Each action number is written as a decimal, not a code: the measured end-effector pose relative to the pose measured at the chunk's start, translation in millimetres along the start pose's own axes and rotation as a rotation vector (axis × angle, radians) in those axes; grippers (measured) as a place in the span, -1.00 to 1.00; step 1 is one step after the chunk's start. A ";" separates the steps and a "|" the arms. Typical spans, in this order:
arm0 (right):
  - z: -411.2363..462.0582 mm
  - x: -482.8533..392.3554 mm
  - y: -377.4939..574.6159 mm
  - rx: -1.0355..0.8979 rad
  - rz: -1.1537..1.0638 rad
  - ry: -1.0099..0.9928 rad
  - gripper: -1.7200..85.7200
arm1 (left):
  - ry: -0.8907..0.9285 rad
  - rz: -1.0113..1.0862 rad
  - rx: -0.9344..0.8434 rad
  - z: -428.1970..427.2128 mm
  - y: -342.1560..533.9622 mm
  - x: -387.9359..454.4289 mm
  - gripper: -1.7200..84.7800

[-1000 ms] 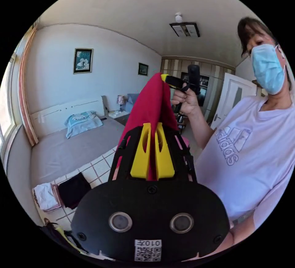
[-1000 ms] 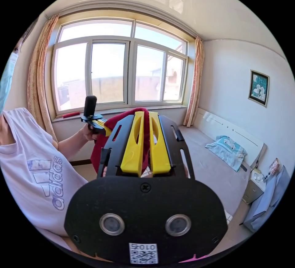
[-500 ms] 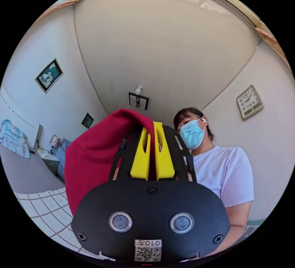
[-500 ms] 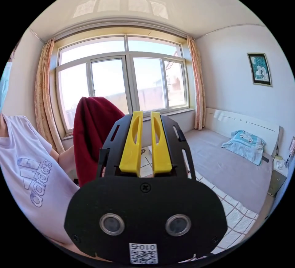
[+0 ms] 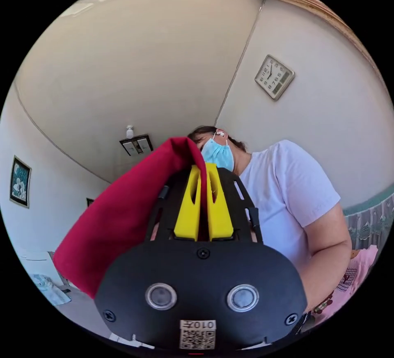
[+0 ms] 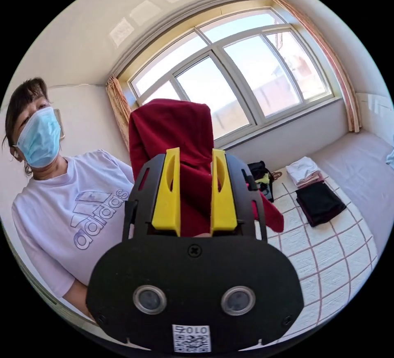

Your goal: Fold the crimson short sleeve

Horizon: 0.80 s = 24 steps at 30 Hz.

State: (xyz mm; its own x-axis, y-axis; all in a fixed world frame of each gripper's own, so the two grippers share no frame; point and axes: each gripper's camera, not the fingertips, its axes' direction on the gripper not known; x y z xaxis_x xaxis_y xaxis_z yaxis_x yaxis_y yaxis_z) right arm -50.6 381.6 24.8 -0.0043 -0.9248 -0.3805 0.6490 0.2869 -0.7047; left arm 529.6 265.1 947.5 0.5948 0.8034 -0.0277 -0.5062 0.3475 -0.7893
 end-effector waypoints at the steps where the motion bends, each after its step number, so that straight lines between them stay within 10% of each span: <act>1: 5.5 7.9 -1.8 -0.036 0.019 -0.030 -0.67 | 0.011 0.004 0.019 -1.7 0.9 -0.2 -0.96; 17: -24.3 41.1 -15.3 0.013 0.016 -0.123 -0.87 | 0.157 0.040 0.097 8.8 22.6 -26.6 -0.96; 24: -140.2 7.6 -24.0 0.346 -0.020 0.098 -0.89 | -0.698 -0.403 -0.393 -39.4 66.0 -29.2 -0.93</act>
State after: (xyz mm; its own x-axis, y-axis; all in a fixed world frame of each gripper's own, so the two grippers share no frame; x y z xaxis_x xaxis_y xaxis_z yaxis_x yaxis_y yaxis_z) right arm -172.8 402.8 -45.1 -0.0817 -0.8961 -0.4363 0.8672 0.1519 -0.4743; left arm 503.4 245.6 872.1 0.1007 0.8120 0.5749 -0.0142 0.5789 -0.8153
